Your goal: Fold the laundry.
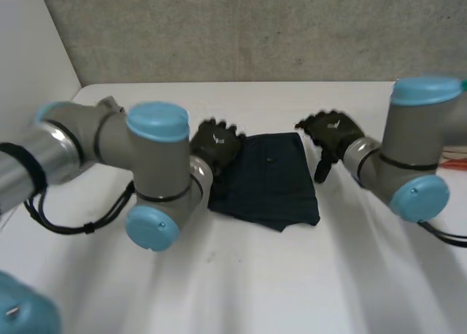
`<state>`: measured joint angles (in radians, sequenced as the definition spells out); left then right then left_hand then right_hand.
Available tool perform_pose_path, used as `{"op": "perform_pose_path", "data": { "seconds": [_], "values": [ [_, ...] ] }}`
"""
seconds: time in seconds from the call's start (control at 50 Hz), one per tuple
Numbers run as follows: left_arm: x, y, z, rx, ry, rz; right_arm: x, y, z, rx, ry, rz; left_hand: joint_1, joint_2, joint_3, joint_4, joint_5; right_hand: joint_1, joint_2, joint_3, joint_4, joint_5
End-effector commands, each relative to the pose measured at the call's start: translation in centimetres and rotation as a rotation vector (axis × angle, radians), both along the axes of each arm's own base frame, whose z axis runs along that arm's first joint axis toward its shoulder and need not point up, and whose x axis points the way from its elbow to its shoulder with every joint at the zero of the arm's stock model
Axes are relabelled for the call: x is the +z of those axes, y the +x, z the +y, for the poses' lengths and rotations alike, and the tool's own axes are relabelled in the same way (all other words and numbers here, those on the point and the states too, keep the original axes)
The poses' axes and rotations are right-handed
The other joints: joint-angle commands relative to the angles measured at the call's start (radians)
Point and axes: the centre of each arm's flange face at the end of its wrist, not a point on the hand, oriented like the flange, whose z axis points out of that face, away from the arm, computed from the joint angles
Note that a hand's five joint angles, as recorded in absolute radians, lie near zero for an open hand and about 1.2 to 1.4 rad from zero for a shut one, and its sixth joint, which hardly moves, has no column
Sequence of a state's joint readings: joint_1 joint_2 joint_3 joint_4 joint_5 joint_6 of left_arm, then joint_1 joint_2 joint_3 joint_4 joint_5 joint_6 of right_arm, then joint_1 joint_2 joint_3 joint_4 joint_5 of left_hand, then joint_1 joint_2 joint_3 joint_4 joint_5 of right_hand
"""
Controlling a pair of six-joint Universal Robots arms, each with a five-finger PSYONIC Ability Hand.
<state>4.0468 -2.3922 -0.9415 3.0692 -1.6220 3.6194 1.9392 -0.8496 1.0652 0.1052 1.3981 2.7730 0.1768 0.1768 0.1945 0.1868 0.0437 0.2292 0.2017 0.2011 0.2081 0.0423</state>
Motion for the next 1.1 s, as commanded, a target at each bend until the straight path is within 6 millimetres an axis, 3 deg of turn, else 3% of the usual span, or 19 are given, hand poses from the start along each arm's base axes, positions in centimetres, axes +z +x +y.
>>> {"op": "perform_pose_path", "data": {
  "seconds": [0.02, 0.08, 0.14, 0.16, 0.24, 0.32, 0.38, 0.66, 0.84, 1.0, 1.1],
  "values": [
    [7.1, 0.5, 1.3, -0.02, -0.062, 0.24, 4.2, -0.4, 2.6, 0.014, -0.186, -0.052, -0.002, -0.002, -0.02, -0.012, -0.044, -0.055, -0.027, -0.027, -0.034, -0.042],
    [9.1, 1.1, 2.3, -0.054, -0.054, 0.32, 3.9, 0.5, 5.5, 0.07, -0.219, -0.039, -0.002, -0.002, -0.02, -0.012, -0.044, -0.055, -0.027, -0.027, -0.034, -0.042],
    [9.8, 1.5, 3.0, -0.088, -0.033, 0.353, 2.5, 1.3, 7.9, 0.12, -0.206, -0.011, -0.002, -0.002, -0.02, -0.012, -0.044, -0.055, -0.027, -0.027, -0.034, -0.042],
    [9.8, 1.7, 3.5, -0.109, -0.013, 0.36, 1.1, 1.6, 9.5, 0.152, -0.18, 0.012, -0.002, -0.002, -0.019, -0.012, -0.043, -0.055, -0.027, -0.027, -0.034, -0.042],
    [9.3, 2.4, 3.9, -0.134, 0.027, 0.359, -1.8, 1.6, 12.4, 0.188, -0.128, 0.033, 0.004, 0.004, -0.013, -0.006, -0.037, -0.055, -0.027, -0.027, -0.034, -0.042],
    [8.2, 2.8, 3.9, -0.124, 0.058, 0.342, -4.0, 2.0, 13.1, 0.189, -0.142, 0.033, 0.004, 0.004, -0.013, -0.006, -0.037, -0.055, -0.027, -0.027, -0.034, -0.042],
    [7.9, 3.0, 3.8, -0.118, 0.065, 0.337, -5.5, 2.3, 12.3, 0.155, -0.166, 0.044, 0.004, 0.004, -0.013, -0.006, -0.037, -0.055, -0.027, -0.027, -0.034, -0.042],
    [7.5, 2.9, 3.6, -0.115, 0.069, 0.334, -8.5, 3.9, 9.0, 0.118, -0.202, 0.063, 0.004, 0.004, -0.013, -0.006, -0.037, -0.055, -0.027, -0.027, -0.034, -0.042],
    [7.4, 2.9, 3.6, -0.116, 0.072, 0.332, -7.5, 4.9, 7.7, 0.127, -0.25, 0.037, 0.004, 0.004, -0.013, -0.006, -0.037, 0.035, 0.062, 0.063, 0.056, 0.047],
    [7.2, 2.8, 3.8, -0.12, 0.078, 0.329, -7.8, 5.9, 6.1, 0.122, -0.272, 0.026, 0.007, 0.007, -0.01, -0.003, -0.034, 0.085, 0.112, 0.113, 0.106, 0.097],
    [7.0, 2.9, 3.9, -0.117, 0.084, 0.325, -7.6, 6.5, 5.2, 0.121, -0.294, 0.012, 0.007, 0.007, -0.01, -0.003, -0.034, 0.336, 0.364, 0.365, 0.358, 0.349]
  ]
}}
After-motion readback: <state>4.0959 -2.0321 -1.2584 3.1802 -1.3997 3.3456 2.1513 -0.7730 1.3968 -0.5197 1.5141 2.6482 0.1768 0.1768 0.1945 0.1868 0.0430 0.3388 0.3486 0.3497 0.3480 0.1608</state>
